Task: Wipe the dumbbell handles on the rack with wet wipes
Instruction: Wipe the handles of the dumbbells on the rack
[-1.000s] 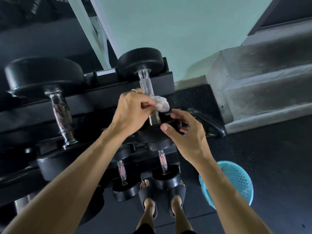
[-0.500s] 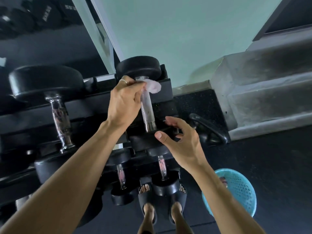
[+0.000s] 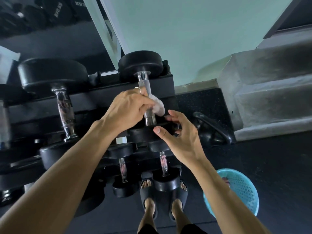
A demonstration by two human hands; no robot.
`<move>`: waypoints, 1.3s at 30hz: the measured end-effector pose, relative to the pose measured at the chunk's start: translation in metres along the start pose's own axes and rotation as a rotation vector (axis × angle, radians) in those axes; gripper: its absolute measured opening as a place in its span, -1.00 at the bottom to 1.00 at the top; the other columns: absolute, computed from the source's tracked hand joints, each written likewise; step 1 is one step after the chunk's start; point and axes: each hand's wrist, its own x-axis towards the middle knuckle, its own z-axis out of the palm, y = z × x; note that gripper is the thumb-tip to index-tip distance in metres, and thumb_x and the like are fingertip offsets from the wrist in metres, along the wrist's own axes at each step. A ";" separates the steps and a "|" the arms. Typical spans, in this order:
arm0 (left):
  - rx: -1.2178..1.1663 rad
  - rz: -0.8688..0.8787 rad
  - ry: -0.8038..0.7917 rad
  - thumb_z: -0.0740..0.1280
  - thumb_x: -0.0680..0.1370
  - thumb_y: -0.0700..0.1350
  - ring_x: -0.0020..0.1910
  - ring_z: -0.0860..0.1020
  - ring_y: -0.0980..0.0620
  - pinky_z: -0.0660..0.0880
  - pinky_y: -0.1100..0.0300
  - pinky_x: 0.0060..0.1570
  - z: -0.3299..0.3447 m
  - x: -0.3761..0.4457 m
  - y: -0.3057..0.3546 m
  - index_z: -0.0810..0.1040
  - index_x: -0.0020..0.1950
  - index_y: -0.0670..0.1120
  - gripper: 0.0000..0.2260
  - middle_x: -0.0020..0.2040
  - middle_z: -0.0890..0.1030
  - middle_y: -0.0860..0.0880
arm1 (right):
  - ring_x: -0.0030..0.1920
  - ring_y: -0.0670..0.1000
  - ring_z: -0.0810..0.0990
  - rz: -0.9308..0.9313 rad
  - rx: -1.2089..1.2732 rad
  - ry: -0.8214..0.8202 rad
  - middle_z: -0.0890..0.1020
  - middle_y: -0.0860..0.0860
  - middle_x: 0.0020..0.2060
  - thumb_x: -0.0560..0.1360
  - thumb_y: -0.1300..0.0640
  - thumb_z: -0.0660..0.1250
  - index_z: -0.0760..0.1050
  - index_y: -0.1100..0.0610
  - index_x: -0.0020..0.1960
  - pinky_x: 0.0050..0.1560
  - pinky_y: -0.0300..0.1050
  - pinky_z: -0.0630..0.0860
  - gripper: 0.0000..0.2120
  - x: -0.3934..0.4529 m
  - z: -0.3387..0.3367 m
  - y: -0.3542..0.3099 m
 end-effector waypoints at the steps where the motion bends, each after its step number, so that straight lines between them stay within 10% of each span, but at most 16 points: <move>1: -0.029 0.005 -0.068 0.42 0.53 -0.26 -0.16 0.59 0.01 0.58 -0.03 -0.13 0.000 -0.005 0.002 0.73 -0.01 -0.03 -0.84 -0.13 0.59 0.05 | 0.29 -0.11 0.49 0.005 -0.004 0.006 0.56 -0.22 0.18 0.26 -0.49 0.31 0.35 -0.12 0.43 0.27 0.06 0.50 -0.17 -0.001 0.001 0.001; 13: -0.043 -0.162 -0.226 0.39 0.56 -0.20 -0.09 0.53 0.09 0.52 0.01 -0.03 -0.015 -0.018 0.013 0.71 0.03 0.05 -0.82 -0.11 0.56 0.12 | 0.26 -0.09 0.50 -0.050 -0.066 0.031 0.59 -0.12 0.19 0.42 -0.21 0.46 0.39 -0.02 0.43 0.32 0.02 0.47 -0.35 -0.006 -0.002 -0.011; 21: -0.511 -0.427 0.140 0.43 0.53 -0.25 -0.20 0.63 0.20 0.51 0.39 -0.16 -0.049 -0.085 0.012 0.70 -0.05 0.00 -0.85 -0.22 0.66 0.08 | 0.05 0.07 0.64 -0.684 -0.273 0.287 0.62 0.08 0.09 0.53 0.19 0.37 0.65 0.16 0.16 0.01 0.09 0.63 -0.77 -0.023 0.046 -0.053; 25: -0.821 -0.529 0.252 0.38 0.56 -0.30 -0.25 0.69 0.06 0.56 0.35 -0.25 -0.064 -0.119 0.001 0.69 -0.08 -0.03 -0.81 -0.26 0.70 -0.02 | 0.00 -0.10 0.67 -0.604 -0.074 0.192 0.67 0.06 0.07 0.49 0.27 0.46 0.64 0.20 0.19 0.00 -0.24 0.63 -0.73 -0.040 0.097 -0.075; 30: -1.076 -0.581 0.162 0.32 0.59 -0.34 -0.05 0.71 0.03 0.62 0.25 -0.05 -0.087 -0.152 -0.028 0.69 0.08 -0.15 -0.81 -0.11 0.73 -0.06 | 0.00 -0.05 0.69 -0.299 0.259 0.152 0.69 -0.02 0.00 0.45 0.28 0.51 0.64 0.05 0.15 0.06 -0.18 0.61 -0.69 -0.051 0.146 -0.099; 39: -0.507 -0.665 0.442 0.39 0.55 -0.01 -0.11 0.60 0.21 0.50 0.35 -0.10 -0.064 -0.207 -0.090 0.66 -0.03 0.00 -0.90 -0.10 0.64 0.12 | -0.04 -0.19 0.68 -0.253 0.156 0.251 0.68 -0.25 -0.16 0.51 0.21 0.46 0.63 -0.11 0.01 0.02 -0.25 0.61 -0.77 -0.032 0.185 -0.124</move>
